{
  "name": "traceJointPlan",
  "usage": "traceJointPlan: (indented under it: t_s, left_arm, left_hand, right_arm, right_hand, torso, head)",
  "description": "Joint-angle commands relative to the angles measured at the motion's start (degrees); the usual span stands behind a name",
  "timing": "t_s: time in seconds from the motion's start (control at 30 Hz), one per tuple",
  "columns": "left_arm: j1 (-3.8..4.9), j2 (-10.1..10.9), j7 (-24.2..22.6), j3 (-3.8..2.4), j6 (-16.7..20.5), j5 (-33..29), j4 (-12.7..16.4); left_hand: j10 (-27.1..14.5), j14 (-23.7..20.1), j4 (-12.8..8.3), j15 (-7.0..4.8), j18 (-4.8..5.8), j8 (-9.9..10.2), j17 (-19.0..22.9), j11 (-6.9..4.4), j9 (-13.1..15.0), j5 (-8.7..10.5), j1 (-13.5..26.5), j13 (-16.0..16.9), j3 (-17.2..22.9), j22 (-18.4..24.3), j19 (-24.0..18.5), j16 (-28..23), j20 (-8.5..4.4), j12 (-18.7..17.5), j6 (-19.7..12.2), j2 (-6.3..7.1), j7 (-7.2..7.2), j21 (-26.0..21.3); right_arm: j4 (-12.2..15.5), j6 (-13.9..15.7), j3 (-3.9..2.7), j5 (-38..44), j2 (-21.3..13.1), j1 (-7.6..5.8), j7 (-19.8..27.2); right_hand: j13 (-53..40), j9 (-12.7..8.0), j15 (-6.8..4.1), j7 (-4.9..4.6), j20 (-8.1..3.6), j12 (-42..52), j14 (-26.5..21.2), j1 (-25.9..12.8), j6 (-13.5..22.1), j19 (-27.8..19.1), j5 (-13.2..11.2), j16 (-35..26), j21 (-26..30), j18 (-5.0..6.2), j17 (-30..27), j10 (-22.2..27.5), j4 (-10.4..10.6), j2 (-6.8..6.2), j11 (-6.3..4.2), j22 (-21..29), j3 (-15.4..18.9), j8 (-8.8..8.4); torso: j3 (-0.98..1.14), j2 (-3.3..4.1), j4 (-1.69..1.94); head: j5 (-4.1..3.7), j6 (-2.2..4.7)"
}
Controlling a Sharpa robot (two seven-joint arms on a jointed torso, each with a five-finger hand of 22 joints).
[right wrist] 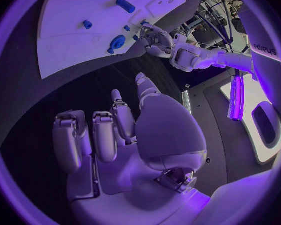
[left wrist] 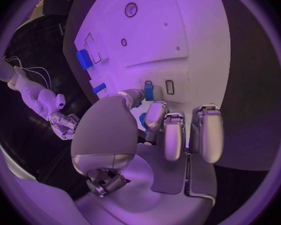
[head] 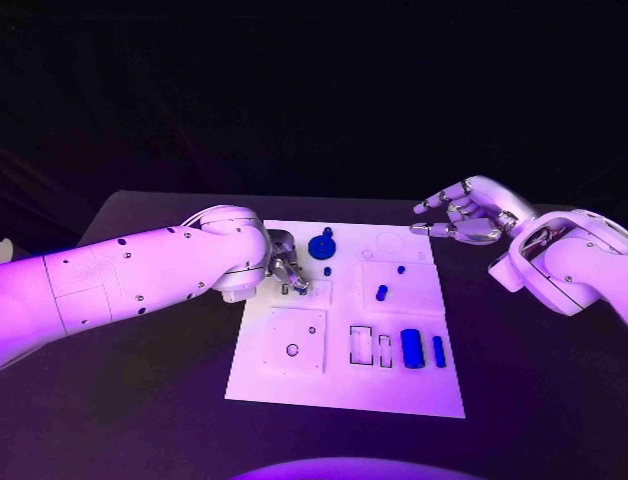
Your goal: Assemble the parts on the task board
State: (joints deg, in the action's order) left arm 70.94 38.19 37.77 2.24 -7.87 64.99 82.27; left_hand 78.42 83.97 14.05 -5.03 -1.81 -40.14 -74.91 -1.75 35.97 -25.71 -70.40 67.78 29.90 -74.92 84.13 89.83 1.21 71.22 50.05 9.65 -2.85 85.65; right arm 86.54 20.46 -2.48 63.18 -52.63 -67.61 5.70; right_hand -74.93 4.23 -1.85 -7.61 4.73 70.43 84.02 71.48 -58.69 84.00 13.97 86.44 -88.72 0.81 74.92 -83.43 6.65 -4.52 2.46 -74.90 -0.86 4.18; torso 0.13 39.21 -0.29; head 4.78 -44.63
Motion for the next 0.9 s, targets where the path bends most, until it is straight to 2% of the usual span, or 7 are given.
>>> traceJointPlan:
  t_s: [0.03,0.57,0.9]
  left_arm:
    - [-0.29,-0.02,0.36,0.18,-2.02,0.68,0.02]
    - [-0.34,-0.04,0.49,0.21,-3.8,0.56,0.3]
    - [-0.34,-0.91,0.45,0.21,-4.67,-0.7,-0.94]
  left_hand:
    - [0.55,6.03,-9.28,-0.04,0.21,-0.21,-15.09,0.02,0.04,-0.17,-0.01,0.05,9.48,-8.13,3.33,0.17,-0.12,0.28,0.03,-0.63,0.26,-0.03]
    - [0.55,6.03,-9.37,-0.02,0.24,-0.24,-15.09,0.02,0.07,-0.13,0.1,0.01,9.52,-8.24,3.37,0.17,-0.13,0.25,0.07,-0.59,0.26,0.04]
    - [0.85,6.03,-9.39,0.0,0.24,-0.35,-15.09,0.0,0.25,0.09,1.24,0.2,9.33,-8.25,3.37,0.17,-0.18,0.45,0.41,-0.89,0.35,0.01]
  right_arm:
    - [0.03,-0.72,0.0,0.01,0.06,0.05,0.54]
    - [0.01,-0.67,0.0,-0.02,0.11,0.07,0.48]
    - [0.06,-0.75,0.0,0.06,0.2,0.07,0.34]
  right_hand:
    - [-4.16,0.06,0.21,0.25,-0.12,-0.01,4.44,0.13,-0.31,4.08,0.24,-0.33,0.3,-0.03,7.7,0.1,0.05,0.46,-0.03,-11.97,0.31,0.4]
    - [-4.18,0.06,0.21,0.25,-0.12,0.04,4.45,0.13,-0.32,4.11,0.24,-0.31,0.28,-0.04,7.73,0.08,0.05,0.46,-0.03,-12.02,0.31,0.4]
    - [-4.24,0.08,0.2,0.27,-0.12,0.16,4.47,0.14,-0.38,4.13,0.3,-0.27,0.26,-0.05,7.82,0.04,0.07,0.51,-0.05,-12.05,0.36,0.44]
  torso:
    - [0.02,0.01,0.01]
    - [0.0,0.02,-0.01]
    - [0.02,0.03,-0.03]
  head:
    - [-0.16,0.24]
    - [-0.06,0.28]
    - [-0.04,-0.15]
